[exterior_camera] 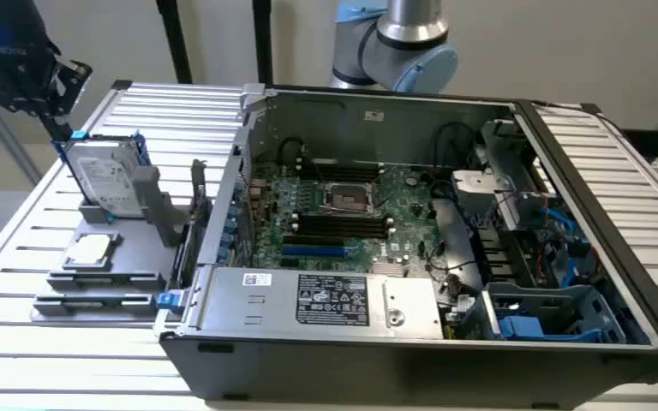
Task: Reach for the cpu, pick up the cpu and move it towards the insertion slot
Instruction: 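Pick up the cpu and move it towards the insertion slot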
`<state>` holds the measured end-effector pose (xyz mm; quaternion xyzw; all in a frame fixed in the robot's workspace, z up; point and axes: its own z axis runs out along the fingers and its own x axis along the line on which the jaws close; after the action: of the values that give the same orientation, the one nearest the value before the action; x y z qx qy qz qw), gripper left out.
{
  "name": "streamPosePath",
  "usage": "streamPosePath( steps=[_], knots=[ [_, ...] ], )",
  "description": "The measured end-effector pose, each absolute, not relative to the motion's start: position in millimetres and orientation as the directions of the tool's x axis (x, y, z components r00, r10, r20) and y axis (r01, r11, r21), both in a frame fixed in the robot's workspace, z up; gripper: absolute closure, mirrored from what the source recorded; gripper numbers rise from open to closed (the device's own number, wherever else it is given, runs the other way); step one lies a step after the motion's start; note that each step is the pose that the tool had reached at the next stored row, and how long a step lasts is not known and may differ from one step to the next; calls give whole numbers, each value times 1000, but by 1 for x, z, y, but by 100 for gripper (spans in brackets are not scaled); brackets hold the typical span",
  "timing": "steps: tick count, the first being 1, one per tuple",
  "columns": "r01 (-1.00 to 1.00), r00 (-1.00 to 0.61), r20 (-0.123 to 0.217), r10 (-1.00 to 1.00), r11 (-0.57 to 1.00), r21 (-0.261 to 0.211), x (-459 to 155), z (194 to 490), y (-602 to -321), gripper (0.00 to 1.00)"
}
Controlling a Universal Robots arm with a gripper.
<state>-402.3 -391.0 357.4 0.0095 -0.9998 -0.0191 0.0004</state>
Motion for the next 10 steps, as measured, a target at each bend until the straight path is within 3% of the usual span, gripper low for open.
streamPosePath(
  steps=[10],
  knots=[
    [-19, -1000, 1, -19, 999, 38, -402, 357, -391, 89]
  ],
)
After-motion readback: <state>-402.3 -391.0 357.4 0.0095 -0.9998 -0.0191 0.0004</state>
